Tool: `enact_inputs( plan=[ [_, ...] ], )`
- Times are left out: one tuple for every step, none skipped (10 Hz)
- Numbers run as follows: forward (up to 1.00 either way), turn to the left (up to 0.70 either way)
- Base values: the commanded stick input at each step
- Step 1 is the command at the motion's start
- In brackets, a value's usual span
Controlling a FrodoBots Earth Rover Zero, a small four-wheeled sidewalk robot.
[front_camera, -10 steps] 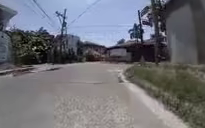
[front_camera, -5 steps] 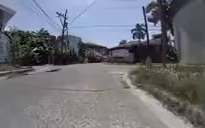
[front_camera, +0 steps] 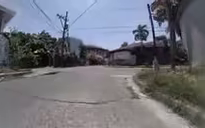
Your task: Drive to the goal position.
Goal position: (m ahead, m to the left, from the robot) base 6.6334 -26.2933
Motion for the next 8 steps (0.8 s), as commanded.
enact_inputs(
  plan=[
    [1.0,0.02],
    [1.0,0.02],
    [1.0,0.02],
    [1.0,0.02],
    [1.0,0.02],
    [1.0,0.02],
    [1.0,0.02],
    [1.0,0.02]
  ],
)
